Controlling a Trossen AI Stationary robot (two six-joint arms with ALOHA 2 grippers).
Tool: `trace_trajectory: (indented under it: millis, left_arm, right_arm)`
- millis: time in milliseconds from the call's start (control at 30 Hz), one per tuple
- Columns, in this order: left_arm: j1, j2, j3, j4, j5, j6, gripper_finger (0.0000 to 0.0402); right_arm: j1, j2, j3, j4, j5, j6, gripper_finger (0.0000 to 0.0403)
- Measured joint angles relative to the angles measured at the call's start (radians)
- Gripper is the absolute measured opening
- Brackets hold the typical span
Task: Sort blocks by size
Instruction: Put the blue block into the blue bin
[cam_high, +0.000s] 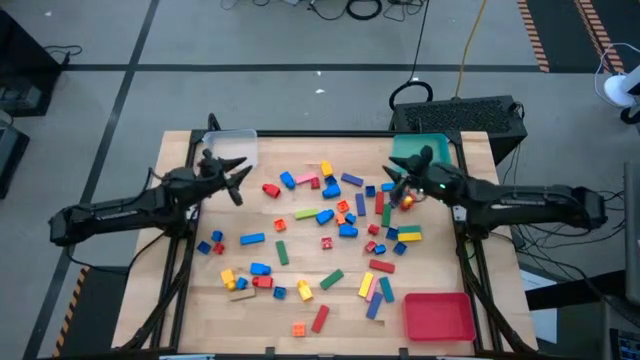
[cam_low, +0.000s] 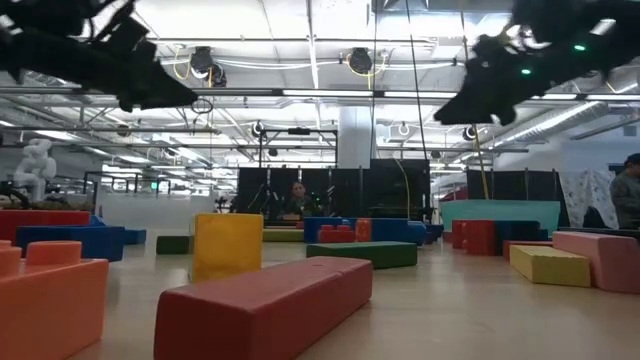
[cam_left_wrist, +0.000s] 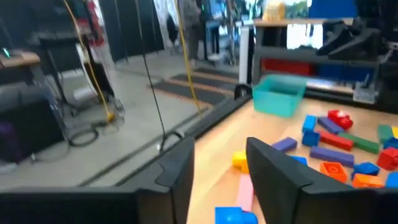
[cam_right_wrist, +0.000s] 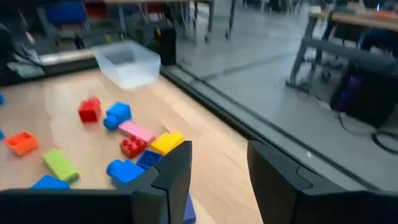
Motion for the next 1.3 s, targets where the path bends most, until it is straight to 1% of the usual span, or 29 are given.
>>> trace_trajectory:
  millis: [133, 267, 400, 500, 567, 700, 767, 867, 967, 1100, 1200, 1300]
  left_arm:
    - [0.019, 0.107, 0.077, -0.072, 0.053, -0.012, 0.0175]
    - [0.018, 0.161, 0.107, -0.071, 0.052, 0.000, 0.0177]
    - [0.018, 0.180, 0.107, -0.081, 0.052, -0.003, 0.0177]
    - [0.018, 0.192, 0.107, -0.091, 0.053, -0.003, 0.0177]
    - [0.017, 0.198, 0.107, -0.093, 0.055, -0.003, 0.0177]
    - [0.018, 0.213, 0.107, -0.090, 0.056, -0.004, 0.0177]
    - [0.017, 0.218, 0.107, -0.090, 0.056, -0.004, 0.0177]
    - [0.018, 0.226, 0.107, -0.086, 0.055, -0.003, 0.0177]
    - [0.018, 0.232, 0.107, -0.082, 0.030, -0.003, 0.0177]
    - [0.018, 0.244, 0.107, -0.070, -0.033, -0.003, 0.0177]
    - [0.026, 0.265, 0.107, -0.016, -0.074, -0.001, 0.0177]
    - [0.052, 0.297, 0.107, 0.064, -0.075, 0.005, 0.0177]
  right_arm:
    - [-0.015, 0.154, 0.130, -0.106, -0.002, 0.000, 0.0144]
    - [-0.023, 0.271, 0.220, -0.151, -0.015, -0.003, 0.0144]
    - [-0.038, 0.372, 0.265, -0.152, -0.095, 0.005, 0.0144]
    - [-0.058, 0.459, 0.289, -0.159, -0.117, 0.028, 0.0144]
    - [-0.077, 0.515, 0.306, -0.163, -0.151, 0.033, 0.0144]
    - [-0.120, 0.611, 0.365, -0.215, -0.290, 0.039, 0.0144]
    - [-0.139, 0.657, 0.408, -0.267, -0.330, 0.041, 0.0144]
    - [-0.159, 0.717, 0.475, -0.341, -0.335, 0.023, 0.0144]
    - [-0.171, 0.761, 0.538, -0.402, -0.334, -0.014, 0.0144]
    - [-0.179, 0.819, 0.613, -0.510, -0.331, -0.081, 0.0152]
    - [-0.184, 0.862, 0.647, -0.548, -0.331, -0.135, 0.0172]
    - [-0.191, 0.898, 0.668, -0.558, -0.332, -0.180, 0.0204]
